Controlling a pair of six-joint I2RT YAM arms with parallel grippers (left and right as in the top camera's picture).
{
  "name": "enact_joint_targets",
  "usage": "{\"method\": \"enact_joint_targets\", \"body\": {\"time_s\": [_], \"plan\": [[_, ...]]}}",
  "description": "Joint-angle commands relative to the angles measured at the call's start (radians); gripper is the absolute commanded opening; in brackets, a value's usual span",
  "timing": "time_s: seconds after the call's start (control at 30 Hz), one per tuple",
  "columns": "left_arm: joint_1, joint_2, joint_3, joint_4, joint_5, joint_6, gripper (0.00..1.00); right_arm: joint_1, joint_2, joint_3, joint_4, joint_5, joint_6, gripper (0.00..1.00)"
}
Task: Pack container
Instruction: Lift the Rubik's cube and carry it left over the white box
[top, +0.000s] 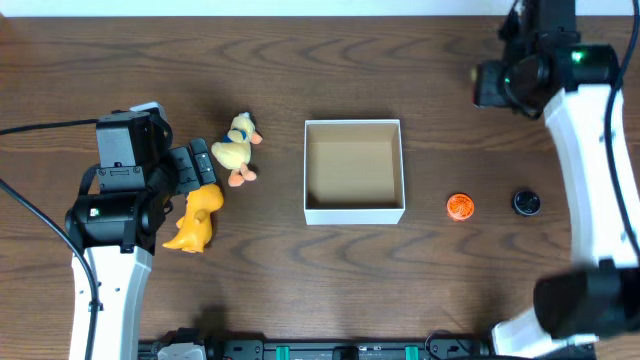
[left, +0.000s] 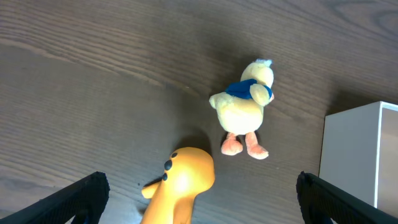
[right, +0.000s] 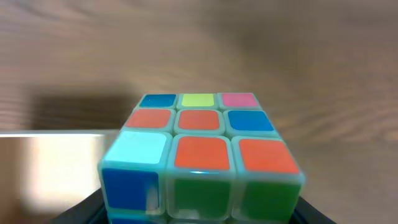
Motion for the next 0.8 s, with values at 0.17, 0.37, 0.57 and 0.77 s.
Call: {"method": "enact_joint_targets", "body": {"time_s": [0.17, 0.37, 0.57, 0.77], "plan": [[-0.002, 0.0, 0.023, 0.001, -0.011, 0.008, 0.98, 0.27, 0.053, -0.004, -0.007, 0.081, 0.324, 0.01], [-0.002, 0.0, 0.023, -0.006, -0.011, 0.008, 0.98, 0.389, 0.163, -0.004, -0.008, 0.155, 0.452, 0.01], [-0.002, 0.0, 0.022, -0.034, -0.011, 0.008, 0.98, 0.406, 0.279, -0.004, -0.01, 0.149, 0.469, 0.01], [-0.002, 0.0, 0.022, -0.036, -0.011, 0.008, 0.98, 0.406, 0.359, -0.004, -0.01, 0.139, 0.465, 0.01]]}}
